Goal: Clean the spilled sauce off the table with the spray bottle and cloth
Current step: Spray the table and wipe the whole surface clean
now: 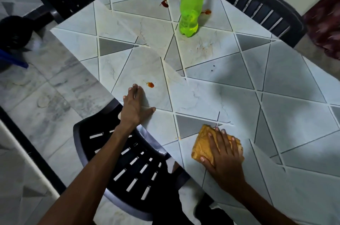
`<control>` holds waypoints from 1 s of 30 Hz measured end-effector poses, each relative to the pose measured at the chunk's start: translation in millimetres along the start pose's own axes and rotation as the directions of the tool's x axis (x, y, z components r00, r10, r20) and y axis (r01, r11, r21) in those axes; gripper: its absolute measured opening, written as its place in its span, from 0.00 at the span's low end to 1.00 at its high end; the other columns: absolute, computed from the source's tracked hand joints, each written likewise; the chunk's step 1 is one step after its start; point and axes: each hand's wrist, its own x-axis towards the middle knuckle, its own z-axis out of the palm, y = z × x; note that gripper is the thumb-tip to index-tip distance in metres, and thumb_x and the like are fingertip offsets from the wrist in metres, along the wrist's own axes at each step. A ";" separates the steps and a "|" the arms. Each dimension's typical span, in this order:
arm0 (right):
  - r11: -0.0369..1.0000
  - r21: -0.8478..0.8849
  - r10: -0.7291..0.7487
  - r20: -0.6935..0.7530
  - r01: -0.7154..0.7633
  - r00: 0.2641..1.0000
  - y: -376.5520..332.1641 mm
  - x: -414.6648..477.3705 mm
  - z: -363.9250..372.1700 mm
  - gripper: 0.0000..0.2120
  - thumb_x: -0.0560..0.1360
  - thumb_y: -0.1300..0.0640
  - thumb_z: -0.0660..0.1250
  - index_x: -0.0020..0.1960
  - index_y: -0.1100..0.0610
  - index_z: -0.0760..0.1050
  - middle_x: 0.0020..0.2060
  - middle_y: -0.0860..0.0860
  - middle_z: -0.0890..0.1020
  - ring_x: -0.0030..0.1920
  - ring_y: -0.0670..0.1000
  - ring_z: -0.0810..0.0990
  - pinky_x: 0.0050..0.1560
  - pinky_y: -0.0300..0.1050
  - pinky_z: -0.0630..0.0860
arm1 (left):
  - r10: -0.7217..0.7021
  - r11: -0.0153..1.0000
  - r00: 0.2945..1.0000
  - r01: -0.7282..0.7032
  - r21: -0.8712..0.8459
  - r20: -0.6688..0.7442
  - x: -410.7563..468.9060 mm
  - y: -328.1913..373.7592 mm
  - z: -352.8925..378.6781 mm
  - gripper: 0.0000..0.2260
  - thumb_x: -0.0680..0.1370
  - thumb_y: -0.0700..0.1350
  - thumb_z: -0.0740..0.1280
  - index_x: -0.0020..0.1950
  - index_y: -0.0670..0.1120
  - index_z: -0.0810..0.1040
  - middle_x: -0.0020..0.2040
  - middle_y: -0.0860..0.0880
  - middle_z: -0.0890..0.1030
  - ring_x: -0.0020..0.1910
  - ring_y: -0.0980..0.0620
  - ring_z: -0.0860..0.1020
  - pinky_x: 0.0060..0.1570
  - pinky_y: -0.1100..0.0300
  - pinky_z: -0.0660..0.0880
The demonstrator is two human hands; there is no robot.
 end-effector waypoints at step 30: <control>0.833 0.085 0.550 -0.034 -0.546 0.834 23.7 -61.3 12.9 0.41 0.78 0.29 0.46 0.81 0.55 0.57 0.80 0.59 0.57 0.80 0.62 0.55 0.73 0.68 0.53 | 0.693 0.721 0.713 -0.686 -0.102 0.109 -85.1 150.1 104.6 0.22 0.74 0.50 0.68 0.67 0.44 0.76 0.68 0.43 0.73 0.68 0.43 0.72 0.67 0.50 0.70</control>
